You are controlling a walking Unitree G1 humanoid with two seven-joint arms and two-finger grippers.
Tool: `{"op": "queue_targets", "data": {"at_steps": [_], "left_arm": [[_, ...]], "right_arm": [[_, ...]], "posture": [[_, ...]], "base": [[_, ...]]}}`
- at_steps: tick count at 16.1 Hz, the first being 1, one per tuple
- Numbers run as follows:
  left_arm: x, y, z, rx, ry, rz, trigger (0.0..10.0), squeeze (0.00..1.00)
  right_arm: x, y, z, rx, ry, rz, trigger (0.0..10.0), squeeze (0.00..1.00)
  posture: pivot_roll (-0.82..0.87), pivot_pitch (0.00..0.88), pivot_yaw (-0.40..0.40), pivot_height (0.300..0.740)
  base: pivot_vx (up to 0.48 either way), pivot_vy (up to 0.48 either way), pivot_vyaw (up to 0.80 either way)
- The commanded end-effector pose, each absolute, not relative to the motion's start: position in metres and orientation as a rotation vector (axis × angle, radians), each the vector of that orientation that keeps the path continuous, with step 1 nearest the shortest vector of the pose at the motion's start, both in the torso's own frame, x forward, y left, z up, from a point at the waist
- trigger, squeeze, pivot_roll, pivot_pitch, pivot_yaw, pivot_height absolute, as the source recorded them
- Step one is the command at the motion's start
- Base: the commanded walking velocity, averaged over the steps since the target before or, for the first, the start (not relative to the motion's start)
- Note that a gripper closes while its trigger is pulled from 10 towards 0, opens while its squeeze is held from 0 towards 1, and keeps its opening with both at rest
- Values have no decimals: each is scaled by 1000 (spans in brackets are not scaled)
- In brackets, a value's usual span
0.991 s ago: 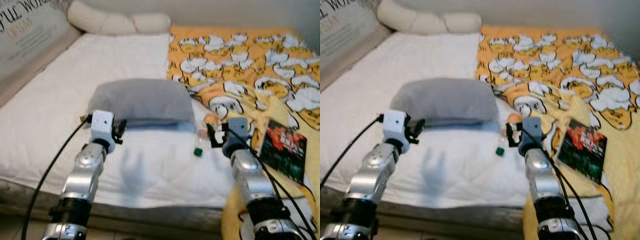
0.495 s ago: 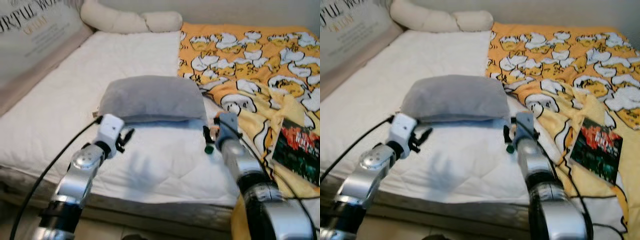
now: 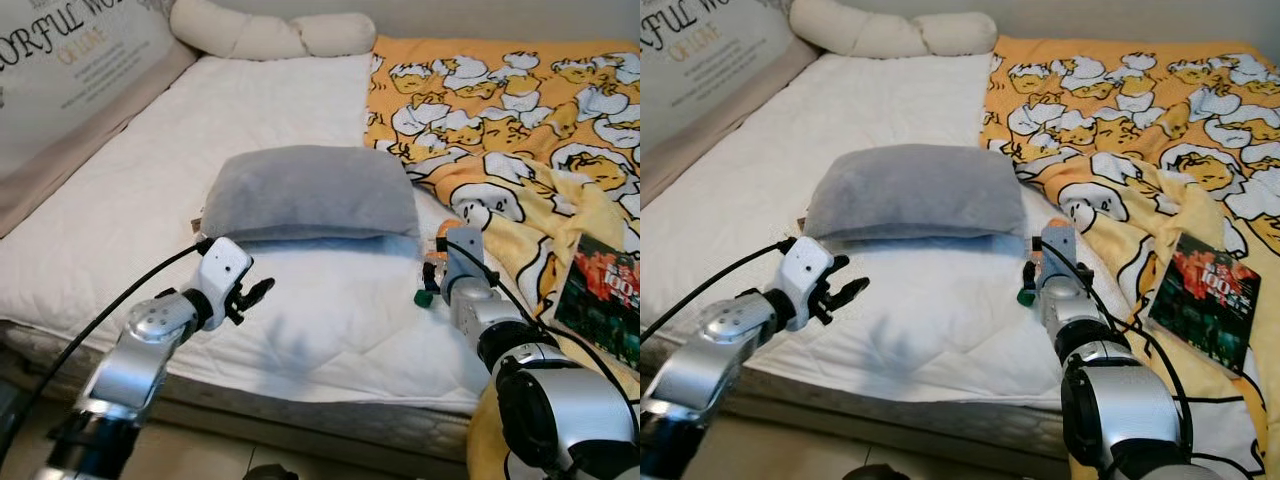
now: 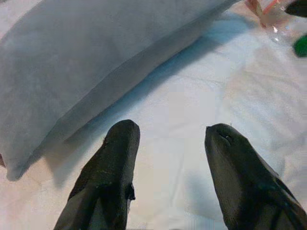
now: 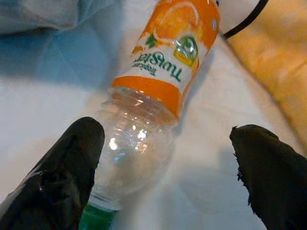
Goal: Clean up the room
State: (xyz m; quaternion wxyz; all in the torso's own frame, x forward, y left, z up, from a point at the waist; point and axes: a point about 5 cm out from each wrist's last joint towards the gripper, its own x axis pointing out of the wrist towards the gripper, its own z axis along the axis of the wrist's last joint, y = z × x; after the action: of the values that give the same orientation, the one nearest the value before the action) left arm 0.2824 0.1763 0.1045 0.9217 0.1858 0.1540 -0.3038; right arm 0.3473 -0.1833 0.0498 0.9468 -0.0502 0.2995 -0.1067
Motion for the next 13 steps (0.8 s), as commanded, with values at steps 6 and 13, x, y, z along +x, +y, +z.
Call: {"op": "queue_targets", "data": {"at_steps": [6, 13], "left_arm": [[271, 179, 121, 425, 334, -689, 10000, 0], [259, 177, 128, 423, 363, -763, 10000, 0]], "right_arm": [[346, -185, 47, 30, 619, -236, 10000, 0], [332, -199, 33, 21, 692, -293, 10000, 0]], "posture": [[303, 0, 73, 740], [343, 0, 48, 740]], "base": [[0, 0, 0], [0, 0, 0]]}}
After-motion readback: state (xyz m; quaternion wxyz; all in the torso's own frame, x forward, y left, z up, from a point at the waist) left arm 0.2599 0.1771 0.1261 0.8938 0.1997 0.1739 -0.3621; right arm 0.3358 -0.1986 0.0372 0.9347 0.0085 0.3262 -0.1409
